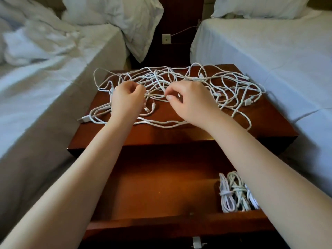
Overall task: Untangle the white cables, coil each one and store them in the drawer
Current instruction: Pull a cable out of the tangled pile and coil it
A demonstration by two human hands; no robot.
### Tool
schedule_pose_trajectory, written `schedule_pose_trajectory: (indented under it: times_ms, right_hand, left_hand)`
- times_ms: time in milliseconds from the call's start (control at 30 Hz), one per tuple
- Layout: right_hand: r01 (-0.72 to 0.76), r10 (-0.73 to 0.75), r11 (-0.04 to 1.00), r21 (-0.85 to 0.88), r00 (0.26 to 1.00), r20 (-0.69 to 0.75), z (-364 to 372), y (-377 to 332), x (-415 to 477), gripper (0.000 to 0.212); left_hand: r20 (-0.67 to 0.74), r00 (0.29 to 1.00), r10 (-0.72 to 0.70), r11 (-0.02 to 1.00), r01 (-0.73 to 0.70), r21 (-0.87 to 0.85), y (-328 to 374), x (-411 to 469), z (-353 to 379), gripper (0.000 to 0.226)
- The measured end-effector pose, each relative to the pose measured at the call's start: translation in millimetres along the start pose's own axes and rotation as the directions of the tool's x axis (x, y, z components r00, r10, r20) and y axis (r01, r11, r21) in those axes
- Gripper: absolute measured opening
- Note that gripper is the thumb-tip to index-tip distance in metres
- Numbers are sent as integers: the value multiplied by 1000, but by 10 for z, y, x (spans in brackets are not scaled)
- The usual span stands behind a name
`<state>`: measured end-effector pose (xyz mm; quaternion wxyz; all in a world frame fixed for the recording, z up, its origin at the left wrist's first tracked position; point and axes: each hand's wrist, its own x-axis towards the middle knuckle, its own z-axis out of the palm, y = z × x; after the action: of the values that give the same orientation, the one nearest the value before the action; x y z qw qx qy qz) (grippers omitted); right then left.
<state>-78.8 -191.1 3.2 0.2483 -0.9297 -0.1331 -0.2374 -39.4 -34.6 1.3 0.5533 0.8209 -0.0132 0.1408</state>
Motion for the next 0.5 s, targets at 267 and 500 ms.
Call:
schedule_pose_trajectory:
  times_ms: [267,500]
  right_hand:
    - [14,-16,1000,16,986,168,489,-104,397,21]
    - [10,20,998,-69,904,427,598,-116,501,25]
  left_hand:
    - [-134,987,-84,987,63,-151,-225,426,42,13]
    - [-7,1000,-5,992,4,-127,-233,641,17,16]
